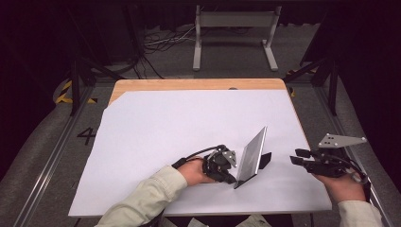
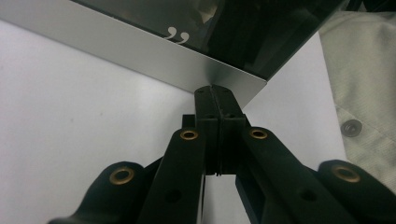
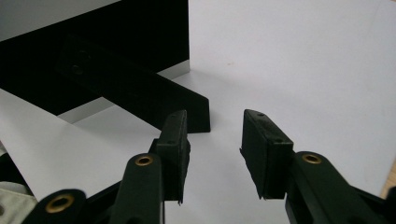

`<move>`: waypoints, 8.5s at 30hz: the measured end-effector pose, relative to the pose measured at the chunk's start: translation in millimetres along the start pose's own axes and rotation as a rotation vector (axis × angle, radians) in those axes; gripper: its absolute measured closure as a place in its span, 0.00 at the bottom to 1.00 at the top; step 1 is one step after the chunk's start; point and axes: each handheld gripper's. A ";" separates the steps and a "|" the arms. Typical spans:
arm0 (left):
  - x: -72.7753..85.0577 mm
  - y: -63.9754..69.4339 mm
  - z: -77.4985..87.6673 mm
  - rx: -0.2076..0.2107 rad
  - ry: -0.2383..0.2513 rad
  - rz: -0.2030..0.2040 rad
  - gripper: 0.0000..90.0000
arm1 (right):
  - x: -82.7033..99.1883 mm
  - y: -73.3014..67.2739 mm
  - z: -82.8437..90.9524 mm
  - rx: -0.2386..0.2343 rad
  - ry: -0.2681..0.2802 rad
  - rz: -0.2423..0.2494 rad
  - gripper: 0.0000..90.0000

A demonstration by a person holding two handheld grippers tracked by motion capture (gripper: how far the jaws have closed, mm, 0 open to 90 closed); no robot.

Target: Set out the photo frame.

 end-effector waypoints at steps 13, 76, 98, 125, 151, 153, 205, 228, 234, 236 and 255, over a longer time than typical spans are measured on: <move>-11.3 0.8 -12.8 0.052 0.011 -0.009 1.00 | 8.2 4.8 5.0 0.010 0.008 -0.036 0.68; 45.3 6.9 49.4 -0.122 0.156 0.075 1.00 | -37.6 -5.9 19.9 0.087 -0.083 -0.213 0.66; 78.2 -3.3 77.9 -0.195 0.235 0.195 1.00 | -69.6 -12.5 20.9 0.104 -0.195 -0.228 0.68; 85.8 -6.2 80.0 -0.199 0.225 0.224 1.00 | -96.8 -14.3 9.6 0.096 -0.355 -0.243 0.68; 88.1 -6.6 82.4 -0.218 0.244 0.235 1.00 | -118.6 -38.4 7.7 0.062 -0.389 -0.202 0.68; 87.9 -6.2 82.7 -0.218 0.242 0.233 1.00 | -119.9 -40.4 7.7 0.055 -0.386 -0.199 0.68; 90.0 -6.5 83.9 -0.228 0.246 0.236 0.99 | -108.5 -72.9 -38.3 0.020 -0.511 -0.118 0.80; 95.0 -4.3 86.3 -0.235 0.259 0.254 0.99 | -115.7 -72.0 -38.5 0.042 -0.517 -0.046 0.93; 103.2 -0.2 91.3 -0.252 0.271 0.272 0.99 | -125.4 -70.3 -36.4 0.042 -0.499 0.005 0.93; 106.0 1.1 92.9 -0.257 0.274 0.278 0.98 | -129.4 -70.8 -36.5 0.050 -0.496 0.029 0.93; 142.0 18.1 110.8 -0.251 0.356 0.350 0.81 | -173.8 -80.4 -52.5 -0.004 -0.440 0.195 0.93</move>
Point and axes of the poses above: each handheld gripper's, and its own axes: z roughly backward along the jaws, x roughly out of its underside, y roughly to its right, and after that the axes turned 14 degrees about x, right-handed
